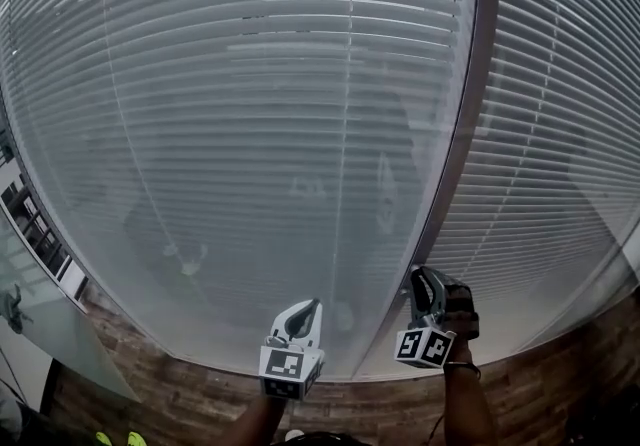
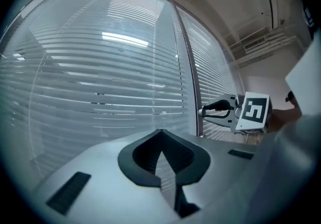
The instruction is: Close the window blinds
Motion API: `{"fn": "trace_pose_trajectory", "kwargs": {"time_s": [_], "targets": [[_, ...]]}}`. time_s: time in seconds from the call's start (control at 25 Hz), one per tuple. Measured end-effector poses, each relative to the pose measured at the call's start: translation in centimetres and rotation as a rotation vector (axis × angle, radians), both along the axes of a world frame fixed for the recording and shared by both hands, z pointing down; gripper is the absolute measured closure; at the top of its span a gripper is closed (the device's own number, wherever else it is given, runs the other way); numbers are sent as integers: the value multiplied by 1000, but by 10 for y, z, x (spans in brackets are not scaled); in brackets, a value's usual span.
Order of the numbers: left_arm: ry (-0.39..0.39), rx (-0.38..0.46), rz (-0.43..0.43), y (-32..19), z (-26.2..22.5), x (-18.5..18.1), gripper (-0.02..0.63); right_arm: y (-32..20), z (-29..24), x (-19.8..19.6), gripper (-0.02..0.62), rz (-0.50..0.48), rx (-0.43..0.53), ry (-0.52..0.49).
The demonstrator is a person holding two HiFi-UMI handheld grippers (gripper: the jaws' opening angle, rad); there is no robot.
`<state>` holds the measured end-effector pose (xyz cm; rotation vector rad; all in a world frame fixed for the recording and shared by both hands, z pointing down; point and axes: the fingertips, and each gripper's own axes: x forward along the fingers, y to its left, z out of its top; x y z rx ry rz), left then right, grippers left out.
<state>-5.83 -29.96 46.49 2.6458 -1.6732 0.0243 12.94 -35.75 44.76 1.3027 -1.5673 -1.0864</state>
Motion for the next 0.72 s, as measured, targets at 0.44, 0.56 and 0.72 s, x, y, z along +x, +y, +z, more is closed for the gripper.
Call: {"fn": "trace_pose_trajectory", "kwargs": {"time_s": [0.44, 0.56, 0.72], "targets": [[-2, -7, -6, 0, 2, -5, 606, 3, -7, 2, 469, -93, -141, -755], [-3, -11, -13, 1, 4, -8, 606, 1, -7, 6, 456, -100, -197, -1069], [-1, -11, -17, 1, 4, -9, 606, -5, -2, 15, 454, -48, -215, -1299]]}}
